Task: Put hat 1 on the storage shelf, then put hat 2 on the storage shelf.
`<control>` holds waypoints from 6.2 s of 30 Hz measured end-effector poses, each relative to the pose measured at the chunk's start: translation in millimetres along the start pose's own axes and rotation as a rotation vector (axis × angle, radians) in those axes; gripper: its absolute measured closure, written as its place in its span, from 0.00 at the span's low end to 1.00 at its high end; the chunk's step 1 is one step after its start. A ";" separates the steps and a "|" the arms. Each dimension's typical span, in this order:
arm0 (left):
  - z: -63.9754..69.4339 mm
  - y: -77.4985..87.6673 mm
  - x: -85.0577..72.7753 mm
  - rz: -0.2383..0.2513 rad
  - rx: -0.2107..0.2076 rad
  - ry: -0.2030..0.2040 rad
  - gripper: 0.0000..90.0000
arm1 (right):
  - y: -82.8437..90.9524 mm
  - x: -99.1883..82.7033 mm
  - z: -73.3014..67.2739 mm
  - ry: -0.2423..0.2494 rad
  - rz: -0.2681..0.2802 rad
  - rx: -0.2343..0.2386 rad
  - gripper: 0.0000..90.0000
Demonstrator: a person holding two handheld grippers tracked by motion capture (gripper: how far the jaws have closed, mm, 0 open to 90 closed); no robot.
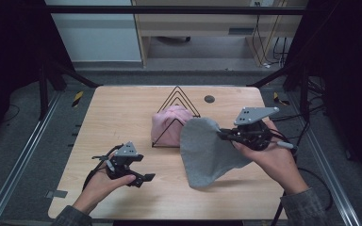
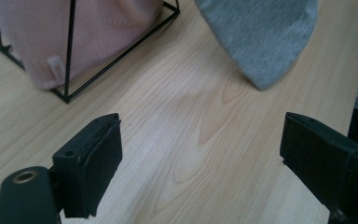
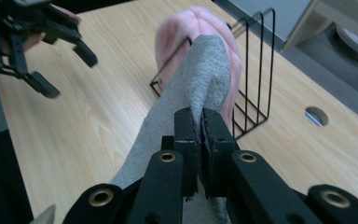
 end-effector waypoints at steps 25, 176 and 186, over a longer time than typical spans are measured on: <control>12.7 -3.9 34.8 0.075 -0.072 -0.043 0.16 | -6.1 79.2 -21.5 0.119 0.067 0.057 0.96; -107.5 24.1 199.2 0.243 0.365 -0.040 0.99 | -118.1 61.8 132.5 -0.140 0.244 -0.231 0.95; -109.7 16.4 186.3 0.243 0.355 -0.014 0.99 | -126.6 51.5 127.1 -0.146 0.227 -0.217 0.95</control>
Point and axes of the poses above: each handheld gripper's, and its own axes: y roughly backward along the jaws, x roughly out of its top, z roughly to its right, the point moved 2 cm from there along -y, roughly forward along the jaws, and after that the axes turned 8 degrees about y, right-handed, at the moved point
